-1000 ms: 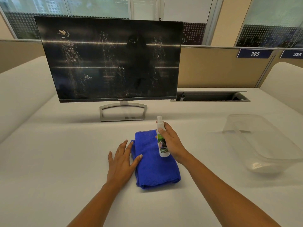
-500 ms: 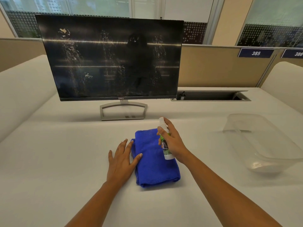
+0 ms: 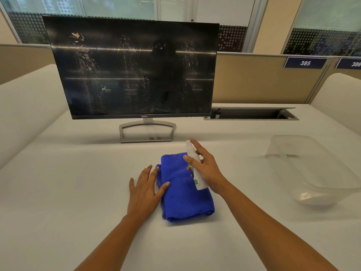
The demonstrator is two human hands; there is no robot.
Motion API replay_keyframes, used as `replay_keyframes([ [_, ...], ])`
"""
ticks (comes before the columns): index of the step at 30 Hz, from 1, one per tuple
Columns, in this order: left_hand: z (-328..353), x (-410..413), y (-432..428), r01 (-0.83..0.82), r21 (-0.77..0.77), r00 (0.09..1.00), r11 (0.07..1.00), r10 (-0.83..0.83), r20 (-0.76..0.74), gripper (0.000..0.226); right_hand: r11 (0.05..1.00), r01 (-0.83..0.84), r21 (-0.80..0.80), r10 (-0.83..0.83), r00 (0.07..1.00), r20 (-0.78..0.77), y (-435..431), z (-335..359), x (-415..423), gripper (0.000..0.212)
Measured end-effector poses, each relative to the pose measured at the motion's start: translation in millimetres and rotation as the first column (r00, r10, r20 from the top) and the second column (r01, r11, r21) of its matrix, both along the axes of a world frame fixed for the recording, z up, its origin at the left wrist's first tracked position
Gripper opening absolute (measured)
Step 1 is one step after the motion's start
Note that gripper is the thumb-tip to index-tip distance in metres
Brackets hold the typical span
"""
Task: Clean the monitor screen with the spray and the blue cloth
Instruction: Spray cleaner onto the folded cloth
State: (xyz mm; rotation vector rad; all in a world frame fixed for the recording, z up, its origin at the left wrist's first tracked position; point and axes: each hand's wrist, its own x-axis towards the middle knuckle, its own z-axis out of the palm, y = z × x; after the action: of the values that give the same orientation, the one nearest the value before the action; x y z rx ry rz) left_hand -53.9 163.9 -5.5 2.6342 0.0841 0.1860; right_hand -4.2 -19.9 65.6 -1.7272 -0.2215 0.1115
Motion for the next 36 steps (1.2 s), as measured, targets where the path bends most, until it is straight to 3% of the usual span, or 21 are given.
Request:
replay_keyframes([
  [9, -1, 0, 1, 0.002, 0.005, 1.000, 1.000, -0.002, 0.008, 0.072, 0.999, -0.045, 0.024, 0.048, 0.992, -0.113, -3, -4, 5, 0.031],
  [15, -2, 0, 0, 0.003, -0.003, 1.000, 1.000, -0.003, 0.022, 0.073, 0.991, -0.105, -0.083, 0.092, 0.985, -0.147, -4, -2, 6, 0.054],
  [21, -3, 2, 0, -0.002, 0.004, 1.000, 1.000, 0.002, 0.021, 0.070, 0.939, -0.079, -0.335, 0.066, 0.997, -0.049, -8, 0, 12, 0.063],
  [28, -5, 3, 1, -0.003, -0.004, 1.000, 1.000, 0.003, 0.028, 0.067, 0.749, -0.055, -0.660, 0.130, 0.989, 0.065, -7, -1, 15, 0.061],
  [32, -5, 3, 1, -0.002, -0.008, 0.999, 1.000, 0.003, 0.037, 0.068, 0.498, 0.033, -0.867, 0.249, 0.952, 0.179, -3, -2, 20, 0.061],
  [36, -5, 3, 1, -0.003, -0.008, 1.000, 1.000, 0.004, 0.030, 0.068, 0.350, 0.161, -0.923, 0.303, 0.913, 0.274, -2, -6, 27, 0.057],
])
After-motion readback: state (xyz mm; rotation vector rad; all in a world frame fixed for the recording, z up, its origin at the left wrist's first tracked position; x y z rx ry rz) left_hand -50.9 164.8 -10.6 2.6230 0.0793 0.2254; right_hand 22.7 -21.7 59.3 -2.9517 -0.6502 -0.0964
